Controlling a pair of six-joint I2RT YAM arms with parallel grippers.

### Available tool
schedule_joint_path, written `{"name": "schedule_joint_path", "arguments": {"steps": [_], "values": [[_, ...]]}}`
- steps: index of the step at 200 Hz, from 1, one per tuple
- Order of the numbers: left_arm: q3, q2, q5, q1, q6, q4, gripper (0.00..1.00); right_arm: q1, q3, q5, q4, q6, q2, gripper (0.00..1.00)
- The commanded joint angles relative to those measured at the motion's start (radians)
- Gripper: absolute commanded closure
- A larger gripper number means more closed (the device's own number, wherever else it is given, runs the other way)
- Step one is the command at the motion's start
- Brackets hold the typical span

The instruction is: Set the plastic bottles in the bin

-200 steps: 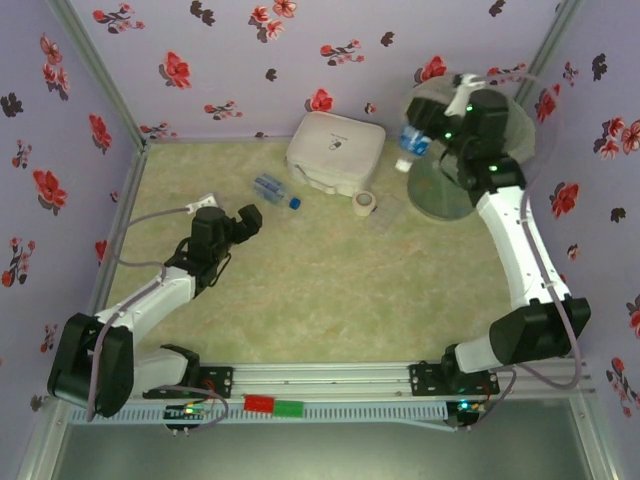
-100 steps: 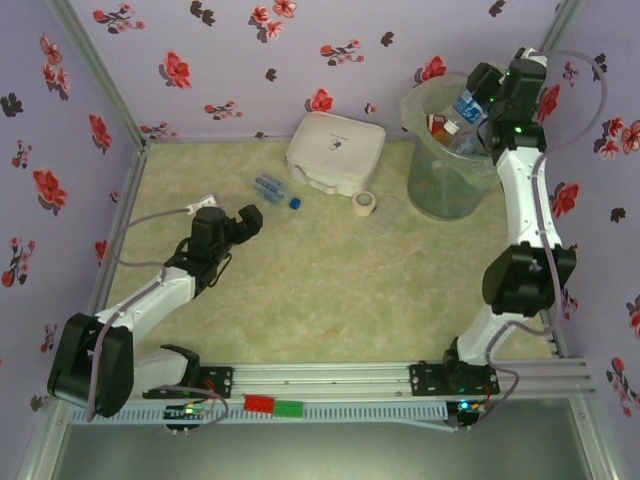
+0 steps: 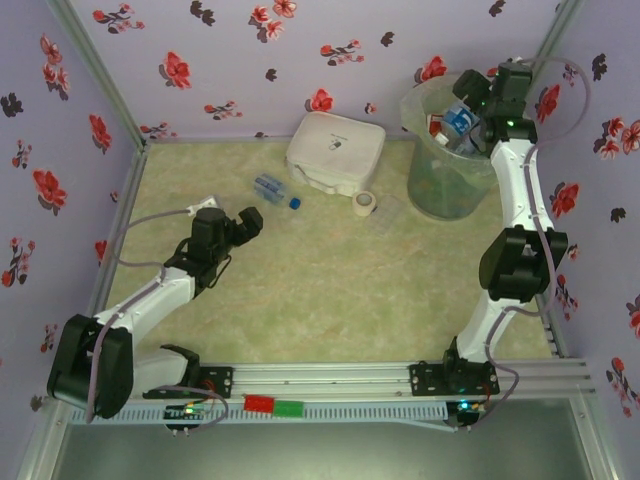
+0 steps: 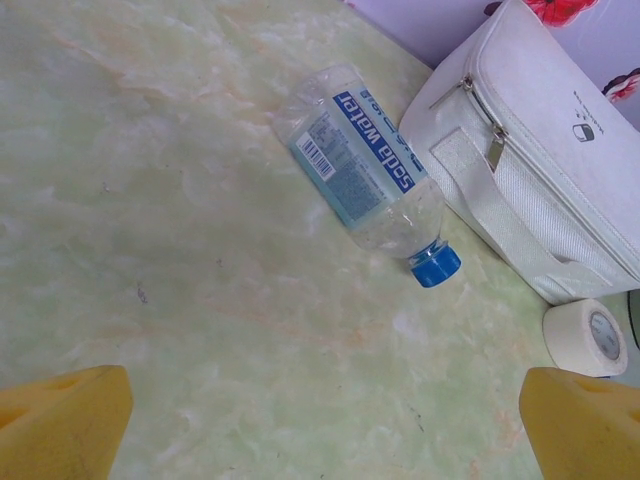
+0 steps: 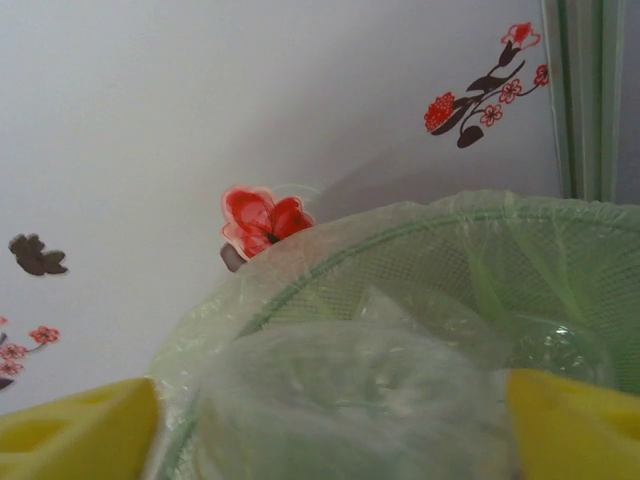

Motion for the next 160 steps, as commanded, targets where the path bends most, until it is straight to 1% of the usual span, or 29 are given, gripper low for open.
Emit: {"name": "schedule_joint_path", "arguments": {"steps": [1, 41, 80, 97, 129, 148, 160], "values": [[0.004, -0.015, 0.008, 0.002, -0.004, -0.014, 0.0, 0.002, 0.032, 0.044, -0.029, -0.033, -0.033, 0.0], [0.029, 0.006, 0.021, 0.003, 0.005, -0.022, 0.0, 0.002, -0.036, 0.133, -0.028, -0.101, -0.137, 0.0], [0.065, 0.033, 0.038, 0.003, 0.003, -0.027, 0.0, 0.002, -0.188, 0.201, 0.038, -0.138, -0.295, 0.0], [0.089, 0.048, 0.04, 0.004, 0.002, -0.038, 0.0, 0.005, -0.245, 0.199, 0.05, -0.134, -0.358, 0.0], [0.154, 0.105, 0.043, 0.003, -0.008, -0.069, 0.0, 0.031, -0.333, 0.175, 0.022, -0.11, -0.459, 0.0], [0.197, 0.152, 0.043, 0.004, -0.025, -0.084, 0.0, 0.08, -0.426, 0.153, 0.045, -0.1, -0.525, 0.0], [0.228, 0.186, 0.042, 0.002, -0.039, -0.094, 0.0, 0.128, -0.495, 0.14, 0.068, -0.098, -0.564, 0.0]]}}
